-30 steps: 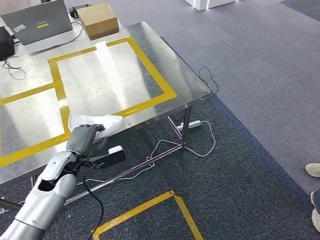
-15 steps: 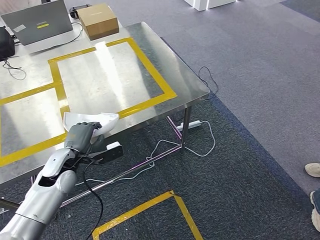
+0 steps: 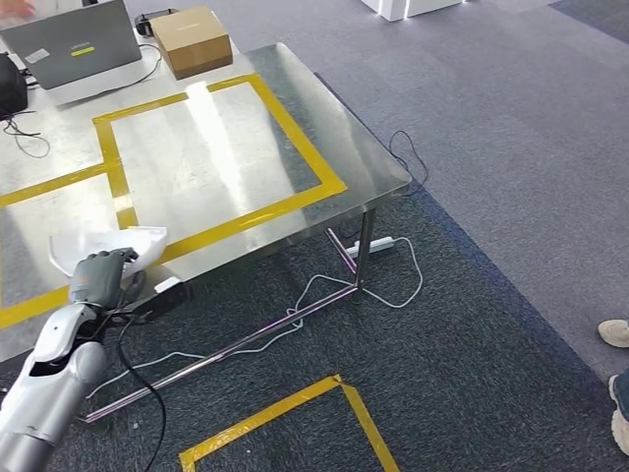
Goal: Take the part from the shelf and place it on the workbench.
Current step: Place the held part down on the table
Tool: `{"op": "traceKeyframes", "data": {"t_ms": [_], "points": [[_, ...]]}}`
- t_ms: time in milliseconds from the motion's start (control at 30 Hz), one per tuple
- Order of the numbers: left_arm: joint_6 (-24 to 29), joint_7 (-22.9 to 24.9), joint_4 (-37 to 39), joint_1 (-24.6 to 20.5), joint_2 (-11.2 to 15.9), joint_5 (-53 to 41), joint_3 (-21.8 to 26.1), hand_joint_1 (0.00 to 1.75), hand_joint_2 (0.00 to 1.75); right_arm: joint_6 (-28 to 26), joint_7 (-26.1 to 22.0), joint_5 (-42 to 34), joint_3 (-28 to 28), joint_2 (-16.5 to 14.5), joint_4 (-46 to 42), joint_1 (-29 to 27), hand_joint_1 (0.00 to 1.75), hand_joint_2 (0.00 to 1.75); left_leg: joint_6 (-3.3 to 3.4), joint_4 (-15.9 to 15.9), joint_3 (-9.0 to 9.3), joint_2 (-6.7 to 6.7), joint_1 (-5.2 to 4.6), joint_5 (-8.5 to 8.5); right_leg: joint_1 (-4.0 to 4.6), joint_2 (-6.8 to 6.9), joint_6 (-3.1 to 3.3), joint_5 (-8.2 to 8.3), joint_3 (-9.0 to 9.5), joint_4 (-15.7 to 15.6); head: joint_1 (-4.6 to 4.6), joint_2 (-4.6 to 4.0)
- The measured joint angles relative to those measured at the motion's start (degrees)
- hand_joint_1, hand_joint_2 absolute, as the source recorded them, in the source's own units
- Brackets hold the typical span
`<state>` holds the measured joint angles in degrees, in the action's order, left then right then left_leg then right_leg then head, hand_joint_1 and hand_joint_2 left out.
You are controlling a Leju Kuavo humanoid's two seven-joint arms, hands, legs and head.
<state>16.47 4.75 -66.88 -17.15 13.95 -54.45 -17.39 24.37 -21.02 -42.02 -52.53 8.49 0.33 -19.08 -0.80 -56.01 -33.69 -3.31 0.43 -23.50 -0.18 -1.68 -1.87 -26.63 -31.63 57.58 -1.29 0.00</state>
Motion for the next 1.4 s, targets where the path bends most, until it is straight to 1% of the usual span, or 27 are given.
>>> {"op": "traceKeyframes", "data": {"t_ms": [200,367,467,567,800,933,1167,1400], "points": [[2.28,-1.09,1.28,4.2,4.16,1.82,7.44,1.68,1.75,-0.87,0.26,1.63,3.12,-0.14,0.0,-0.22,0.0,0.0,-0.01,0.01,0.01,0.05,0.01,-0.01,0.02,-0.04,0.07,-0.05,-0.11,0.0,0.01,0.0],[3.74,-2.19,1.97,7.49,6.87,2.49,12.84,1.68,1.75,-1.08,0.32,2.35,5.31,-0.34,0.0,-0.33,0.0,0.0,-0.08,0.02,0.01,0.06,0.01,-0.06,0.04,-0.05,0.11,-0.08,-0.28,0.0,0.0,0.0],[4.53,-3.76,2.46,9.28,8.19,2.63,15.42,1.68,1.75,-1.17,0.31,2.75,6.41,-0.57,0.0,-0.49,0.0,0.0,-0.1,0.02,0.02,0.07,0.01,-0.09,0.04,-0.04,0.13,-0.11,-0.51,0.0,0.0,0.0],[5.02,-5.06,2.96,10.35,9.02,2.55,16.85,1.68,1.75,-1.19,0.25,2.96,7.2,-0.7,0.0,-0.54,0.0,0.0,-0.14,0.02,0.02,0.06,0.01,-0.14,0.03,0.0,0.15,-0.15,-0.6,0.0,0.0,0.0],[7.59,-10.02,4.37,11.48,10.18,1.48,17.64,1.68,1.75,-0.99,-0.07,3.57,9.27,-0.84,0.0,-0.98,0.0,0.0,-0.15,0.02,0.02,0.06,0.01,-0.14,0.03,0.02,0.15,-0.15,-0.59,0.0,0.01,0.0],[8.18,-12.01,4.74,11.54,10.28,1.54,17.66,1.68,1.75,-0.93,-0.12,3.82,10.29,-0.99,0.0,-1.13,0.0,0.0,-0.15,0.02,0.02,0.06,0.01,-0.14,0.03,0.02,0.15,-0.15,-0.61,0.0,0.01,0.0],[7.94,-18.32,3.45,11.44,10.07,3.39,16.36,1.68,1.75,-0.72,-0.65,4.65,12.2,-1.2,0.0,-1.37,0.0,0.0,-0.15,0.01,0.03,0.06,0.01,-0.14,0.02,0.02,0.15,-0.15,-0.64,-0.01,0.01,0.0],[7.28,-19.91,1.5,11.4,9.69,3.98,14.53,1.68,1.75,-0.55,-0.78,5.1,13.27,-1.33,0.0,-1.56,0.0,0.0,-0.14,0.01,0.03,0.06,0.01,-0.14,0.01,0.01,0.15,-0.14,-0.65,-0.01,0.01,0.0]]}}
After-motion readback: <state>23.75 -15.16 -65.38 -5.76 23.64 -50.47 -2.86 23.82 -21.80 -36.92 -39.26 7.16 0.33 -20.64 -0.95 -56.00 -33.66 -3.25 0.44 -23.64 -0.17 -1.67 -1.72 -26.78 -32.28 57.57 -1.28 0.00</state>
